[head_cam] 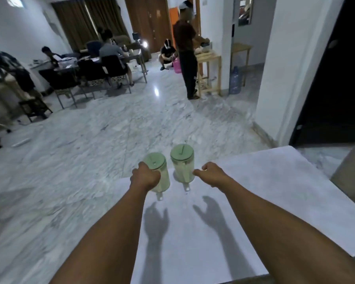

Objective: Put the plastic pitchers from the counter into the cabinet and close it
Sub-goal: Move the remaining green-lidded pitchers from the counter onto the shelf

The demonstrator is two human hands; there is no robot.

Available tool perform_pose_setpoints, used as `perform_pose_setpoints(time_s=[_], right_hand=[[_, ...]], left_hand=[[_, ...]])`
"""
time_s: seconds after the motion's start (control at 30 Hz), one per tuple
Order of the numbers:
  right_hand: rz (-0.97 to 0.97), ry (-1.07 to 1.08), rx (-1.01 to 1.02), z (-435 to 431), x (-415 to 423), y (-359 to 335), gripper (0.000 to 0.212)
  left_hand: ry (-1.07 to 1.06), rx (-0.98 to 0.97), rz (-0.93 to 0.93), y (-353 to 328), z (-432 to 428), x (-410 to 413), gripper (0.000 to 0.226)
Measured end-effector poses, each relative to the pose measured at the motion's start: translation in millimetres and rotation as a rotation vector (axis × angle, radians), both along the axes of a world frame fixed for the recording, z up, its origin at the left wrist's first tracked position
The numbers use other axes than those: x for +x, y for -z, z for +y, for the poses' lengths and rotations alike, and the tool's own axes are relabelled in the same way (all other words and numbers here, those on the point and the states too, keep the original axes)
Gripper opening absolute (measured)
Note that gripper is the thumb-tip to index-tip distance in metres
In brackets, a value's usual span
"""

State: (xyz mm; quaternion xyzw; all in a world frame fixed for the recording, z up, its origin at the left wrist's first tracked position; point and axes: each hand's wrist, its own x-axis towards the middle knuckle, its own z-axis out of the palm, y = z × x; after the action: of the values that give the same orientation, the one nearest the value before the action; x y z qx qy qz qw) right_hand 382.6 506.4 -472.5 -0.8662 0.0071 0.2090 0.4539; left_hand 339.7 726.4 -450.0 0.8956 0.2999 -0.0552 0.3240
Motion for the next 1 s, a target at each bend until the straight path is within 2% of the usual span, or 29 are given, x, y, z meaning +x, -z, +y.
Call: perform_pose_setpoints(time_s=[0.1,0.2,0.27,0.43,0.67,0.77,0.83,1.0], right_hand=[[0.115,-0.020,0.005,30,31,38,0.061],[0.152,-0.017,0.039,54,61,67,0.068],[0.169,-0.011,0.055,67,77,83,0.068],[0.209,0.024,0.077,85,96,103,0.052],[0.167,0.123,0.111,65,110,99,0.038],[0.157,0.182,0.183,46,109,75,0.026],[0.139,0.231,0.213,31,102,53,0.020],[0.054,0.330,0.163,-24,60,-7,0.016]], left_hand=[[-0.130,-0.089,0.078,43,15,15,0.083],[-0.193,-0.166,0.097,71,21,28,0.085],[-0.213,-0.226,0.093,86,25,40,0.078],[-0.299,-0.406,0.039,102,26,68,0.045],[-0.353,-0.505,-0.012,102,10,78,0.035],[-0.311,-0.573,-0.049,78,2,79,0.027],[-0.249,-0.638,-0.008,56,-6,76,0.022],[-0.045,-0.714,0.067,9,-44,53,0.029]])
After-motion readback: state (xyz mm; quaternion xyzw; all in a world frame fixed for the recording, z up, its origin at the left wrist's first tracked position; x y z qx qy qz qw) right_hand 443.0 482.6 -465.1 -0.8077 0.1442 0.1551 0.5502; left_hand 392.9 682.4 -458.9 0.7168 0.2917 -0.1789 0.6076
